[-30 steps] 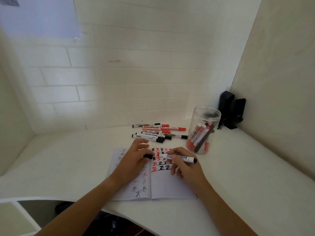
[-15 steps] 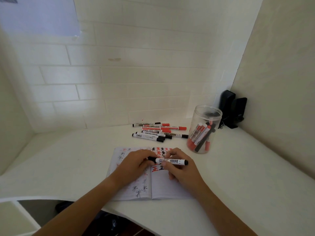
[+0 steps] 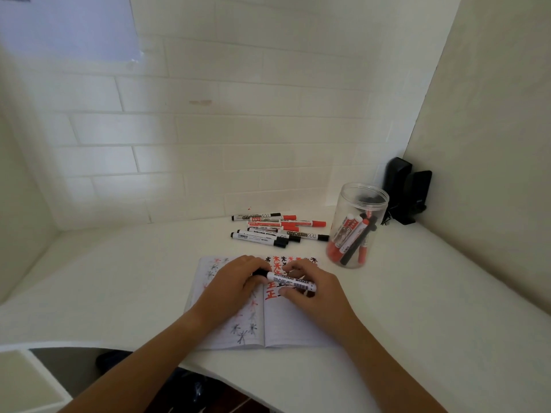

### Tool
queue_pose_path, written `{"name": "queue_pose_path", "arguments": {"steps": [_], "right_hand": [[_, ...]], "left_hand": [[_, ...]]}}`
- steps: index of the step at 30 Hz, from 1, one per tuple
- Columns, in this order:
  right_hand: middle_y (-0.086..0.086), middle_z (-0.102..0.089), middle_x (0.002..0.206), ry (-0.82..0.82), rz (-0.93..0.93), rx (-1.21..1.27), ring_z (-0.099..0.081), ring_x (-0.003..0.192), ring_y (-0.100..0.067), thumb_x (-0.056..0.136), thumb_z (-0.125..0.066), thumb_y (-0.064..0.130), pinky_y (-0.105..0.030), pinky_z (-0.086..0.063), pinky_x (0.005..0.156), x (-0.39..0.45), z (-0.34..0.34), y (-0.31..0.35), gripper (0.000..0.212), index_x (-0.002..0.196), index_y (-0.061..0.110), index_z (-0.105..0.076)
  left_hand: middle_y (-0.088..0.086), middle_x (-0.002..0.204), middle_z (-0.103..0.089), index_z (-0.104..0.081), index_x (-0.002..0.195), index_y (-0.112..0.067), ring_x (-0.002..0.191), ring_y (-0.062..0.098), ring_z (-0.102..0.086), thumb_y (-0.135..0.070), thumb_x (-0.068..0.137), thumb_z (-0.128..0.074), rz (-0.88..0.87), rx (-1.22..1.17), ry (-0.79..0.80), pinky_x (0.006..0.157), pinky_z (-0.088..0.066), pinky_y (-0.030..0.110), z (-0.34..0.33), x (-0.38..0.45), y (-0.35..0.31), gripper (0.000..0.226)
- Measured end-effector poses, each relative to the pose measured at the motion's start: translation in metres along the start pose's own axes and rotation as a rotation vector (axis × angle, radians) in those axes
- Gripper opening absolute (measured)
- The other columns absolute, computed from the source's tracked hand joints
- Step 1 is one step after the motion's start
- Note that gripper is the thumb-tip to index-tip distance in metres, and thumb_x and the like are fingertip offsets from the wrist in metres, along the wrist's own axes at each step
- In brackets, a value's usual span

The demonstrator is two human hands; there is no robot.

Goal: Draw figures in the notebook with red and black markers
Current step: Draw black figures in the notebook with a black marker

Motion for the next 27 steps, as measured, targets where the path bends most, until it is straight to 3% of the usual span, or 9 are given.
{"name": "queue_pose_path", "arguments": {"steps": [5, 10, 13, 18, 20, 23, 25, 27], "right_hand": [[0.015, -0.07, 0.088, -0.086, 0.15, -0.132, -0.063, 0.081, -0.006, 0.088, -0.076, 0.012, -0.01, -0.043, 0.071, 0.008, -0.009, 0.006, 0.021, 0.105, 0.024, -0.071], [0.015, -0.071, 0.086, -0.078, 0.13, -0.095, -0.063, 0.076, -0.007, 0.089, -0.077, 0.015, -0.011, -0.043, 0.068, 0.007, -0.005, 0.002, 0.019, 0.104, 0.026, -0.074], [0.013, -0.072, 0.082, -0.038, 0.049, 0.002, -0.062, 0.063, -0.008, 0.089, -0.079, 0.02, -0.022, -0.049, 0.062, 0.004, -0.004, -0.001, 0.013, 0.099, 0.026, -0.073], [0.008, -0.065, 0.062, -0.013, -0.051, 0.136, -0.056, 0.044, -0.015, 0.092, -0.078, 0.019, -0.025, -0.046, 0.05, 0.001, -0.002, -0.003, 0.008, 0.096, 0.016, -0.072], [0.01, -0.067, 0.065, -0.012, -0.073, 0.138, -0.058, 0.048, -0.014, 0.092, -0.077, 0.019, -0.025, -0.048, 0.052, 0.002, -0.002, -0.004, 0.008, 0.095, 0.015, -0.071], [0.012, -0.068, 0.091, -0.07, -0.028, 0.086, -0.068, 0.073, -0.013, 0.092, -0.071, 0.013, -0.03, -0.058, 0.067, 0.005, -0.002, -0.002, 0.013, 0.101, 0.021, -0.067], [0.009, -0.064, 0.098, -0.108, -0.047, 0.18, -0.069, 0.08, -0.021, 0.092, -0.064, 0.002, -0.041, -0.062, 0.072, 0.009, -0.001, 0.0, 0.021, 0.104, 0.019, -0.061], [0.0, -0.067, 0.098, -0.179, -0.059, 0.317, -0.071, 0.077, -0.025, 0.095, -0.063, -0.004, -0.039, -0.062, 0.069, 0.013, 0.007, 0.005, 0.022, 0.106, 0.013, -0.057]], "left_hand": [[-0.007, 0.118, -0.062, -0.061, 0.132, -0.021, 0.107, 0.009, -0.053, -0.059, 0.103, -0.025, 0.015, 0.17, -0.096, 0.091, -0.042, 0.025, -0.001, 0.0, -0.001, 0.06], [-0.017, 0.089, -0.052, -0.063, 0.109, -0.025, 0.081, 0.003, -0.043, -0.059, 0.104, -0.023, -0.015, 0.221, -0.091, 0.068, -0.035, 0.02, -0.001, 0.001, -0.003, 0.052], [-0.018, 0.087, -0.052, -0.064, 0.109, -0.026, 0.08, 0.0, -0.042, -0.059, 0.103, -0.027, -0.053, 0.166, -0.052, 0.068, -0.032, 0.013, -0.002, 0.002, 0.0, 0.05], [-0.01, 0.093, -0.063, -0.068, 0.112, -0.021, 0.084, -0.002, -0.044, -0.059, 0.103, -0.028, -0.1, 0.164, -0.024, 0.073, -0.031, 0.008, -0.004, 0.001, -0.001, 0.056], [-0.01, 0.095, -0.063, -0.067, 0.113, -0.022, 0.085, -0.002, -0.043, -0.06, 0.103, -0.026, -0.088, 0.166, -0.013, 0.074, -0.033, 0.01, -0.006, 0.001, 0.001, 0.057], [-0.015, 0.092, -0.057, -0.064, 0.112, -0.025, 0.084, 0.002, -0.044, -0.062, 0.102, -0.025, -0.029, 0.175, -0.017, 0.072, -0.039, 0.022, -0.005, 0.004, 0.003, 0.055], [-0.018, 0.101, -0.054, -0.059, 0.122, -0.03, 0.092, 0.004, -0.045, -0.061, 0.103, -0.028, 0.025, 0.207, -0.035, 0.079, -0.044, 0.029, -0.004, 0.004, 0.001, 0.048], [-0.016, 0.132, -0.051, -0.038, 0.147, -0.038, 0.123, 0.007, -0.044, -0.06, 0.103, -0.033, 0.139, 0.218, -0.006, 0.106, -0.041, 0.037, -0.006, 0.003, 0.004, 0.05]]}}
Point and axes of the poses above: each hand's wrist, its own x-axis towards the middle knuckle, its own z-axis out of the back of the hand, y = z × x, the point moved 4 cm from there along x, towards the middle knuckle
